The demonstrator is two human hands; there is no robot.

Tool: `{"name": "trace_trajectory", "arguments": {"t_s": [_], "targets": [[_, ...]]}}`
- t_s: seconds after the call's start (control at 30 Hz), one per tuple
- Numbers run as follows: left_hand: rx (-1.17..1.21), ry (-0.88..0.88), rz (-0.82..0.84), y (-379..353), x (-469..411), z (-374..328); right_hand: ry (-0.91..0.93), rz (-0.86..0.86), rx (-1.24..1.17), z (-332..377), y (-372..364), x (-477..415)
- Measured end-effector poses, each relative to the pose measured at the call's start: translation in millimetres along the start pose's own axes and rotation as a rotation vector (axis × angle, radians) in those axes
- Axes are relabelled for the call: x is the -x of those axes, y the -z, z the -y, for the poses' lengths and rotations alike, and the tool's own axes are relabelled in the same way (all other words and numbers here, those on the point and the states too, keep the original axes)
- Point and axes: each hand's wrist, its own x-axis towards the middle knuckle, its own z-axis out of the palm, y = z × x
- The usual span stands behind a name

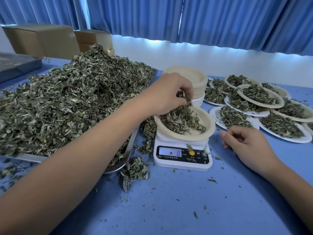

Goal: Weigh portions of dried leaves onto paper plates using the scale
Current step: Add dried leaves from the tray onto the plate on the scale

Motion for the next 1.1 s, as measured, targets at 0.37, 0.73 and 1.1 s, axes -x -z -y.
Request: {"name": "trace_trajectory", "arguments": {"t_s": [0.37, 0.73, 1.1], "targets": [[0.381, 0.046, -0.160, 3.6, -2.0, -2.4, 0.004, -0.003, -0.001, -2.1, -0.8, -1.1], [0.264, 0.068, -0.112, 6.1, -0.1, 2.1, -0.013, -0.004, -0.009, -2.9, -0.2, -0.5], [0.239, 0.081, -0.194, 9.0, 0.3, 2.0, 0.006, 0.003, 0.006, -2.3, 0.3, -0.1]]}}
